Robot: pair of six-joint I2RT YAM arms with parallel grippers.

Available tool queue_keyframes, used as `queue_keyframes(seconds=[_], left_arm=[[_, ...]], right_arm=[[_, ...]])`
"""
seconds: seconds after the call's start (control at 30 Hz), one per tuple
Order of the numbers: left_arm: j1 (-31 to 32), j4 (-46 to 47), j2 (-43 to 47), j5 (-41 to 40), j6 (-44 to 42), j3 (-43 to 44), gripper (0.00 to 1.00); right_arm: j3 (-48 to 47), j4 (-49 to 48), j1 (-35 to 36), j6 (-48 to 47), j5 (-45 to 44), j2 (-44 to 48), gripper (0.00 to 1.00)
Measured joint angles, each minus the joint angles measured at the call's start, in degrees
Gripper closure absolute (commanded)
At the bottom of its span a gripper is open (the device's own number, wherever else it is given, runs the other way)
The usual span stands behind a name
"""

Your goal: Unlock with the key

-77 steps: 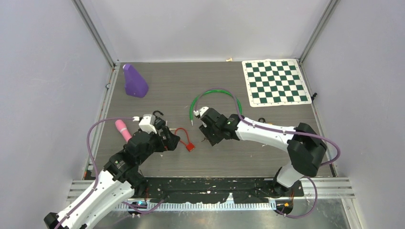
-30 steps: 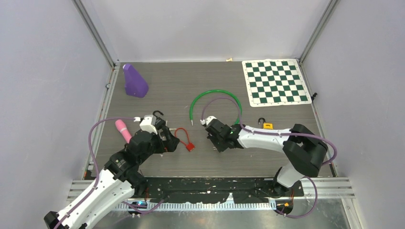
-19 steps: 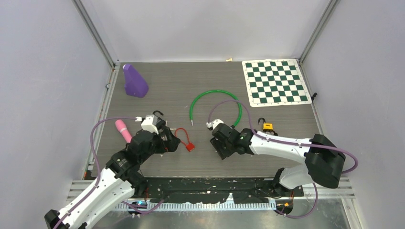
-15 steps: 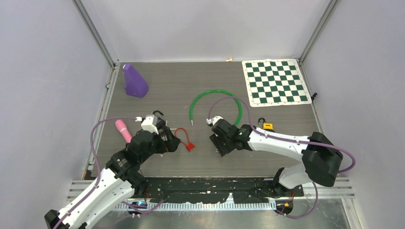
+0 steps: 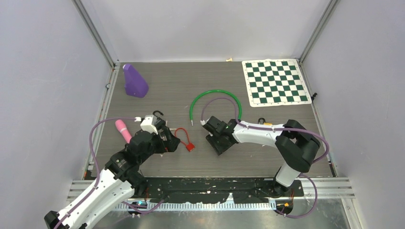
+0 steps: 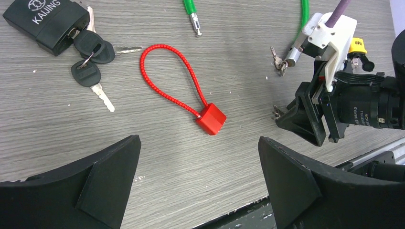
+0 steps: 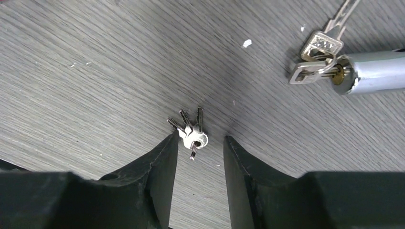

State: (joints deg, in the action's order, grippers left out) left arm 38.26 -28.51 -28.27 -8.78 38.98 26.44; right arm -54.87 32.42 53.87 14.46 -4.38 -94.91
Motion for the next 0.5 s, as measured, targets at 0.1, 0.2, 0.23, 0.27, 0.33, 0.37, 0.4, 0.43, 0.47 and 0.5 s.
queue_keyframes(seconds=[0.1, 0.2, 0.23, 0.27, 0.33, 0.37, 0.4, 0.43, 0.47, 0.5], left_arm=[[0.0, 0.0, -0.3, 0.0, 0.0, 0.0, 0.02], [0.0, 0.0, -0.7, 0.3, 0.0, 0.0, 0.02], [0.0, 0.0, -0.8, 0.3, 0.0, 0.0, 0.02], [0.0, 0.0, -0.8, 0.5, 0.0, 0.0, 0.02], [0.0, 0.0, -0.8, 0.7, 0.0, 0.0, 0.02], [0.0, 0.0, -0.8, 1.0, 0.0, 0.0, 0.03], [0.0, 0.1, -0.8, 1.2, 0.0, 0.0, 0.03], [0.0, 0.3, -0.8, 1.5, 0.0, 0.0, 0.02], [0.0, 0.7, -0.8, 1.9, 0.0, 0.0, 0.03], [0.0, 1.2, -0.8, 2.4, 0.0, -0.1, 0.03]], right_arm=[[-1.0, 0.7, 0.0, -0.6, 0.3, -0.9, 0.61], [-2.1, 1.5, 0.0, -0.9, 0.9, -2.0, 0.71], [-2.4, 1.7, 0.0, -1.0, 1.1, -2.3, 0.78], [-2.7, 1.7, 0.1, -1.0, 1.3, -2.5, 0.81], [-2.9, 1.7, 0.3, -1.3, 1.4, -2.6, 0.88], [-2.9, 1.7, 0.3, -1.5, 1.3, -2.6, 0.91], [-2.9, 1.7, 0.4, -1.7, 1.2, -2.5, 0.93], [-2.9, 1.7, 0.4, -1.8, 1.1, -2.4, 0.94], [-2.6, 1.5, 0.5, -1.9, 1.0, -2.2, 0.94], [-2.3, 1.1, 0.5, -1.9, 0.8, -1.7, 0.95]])
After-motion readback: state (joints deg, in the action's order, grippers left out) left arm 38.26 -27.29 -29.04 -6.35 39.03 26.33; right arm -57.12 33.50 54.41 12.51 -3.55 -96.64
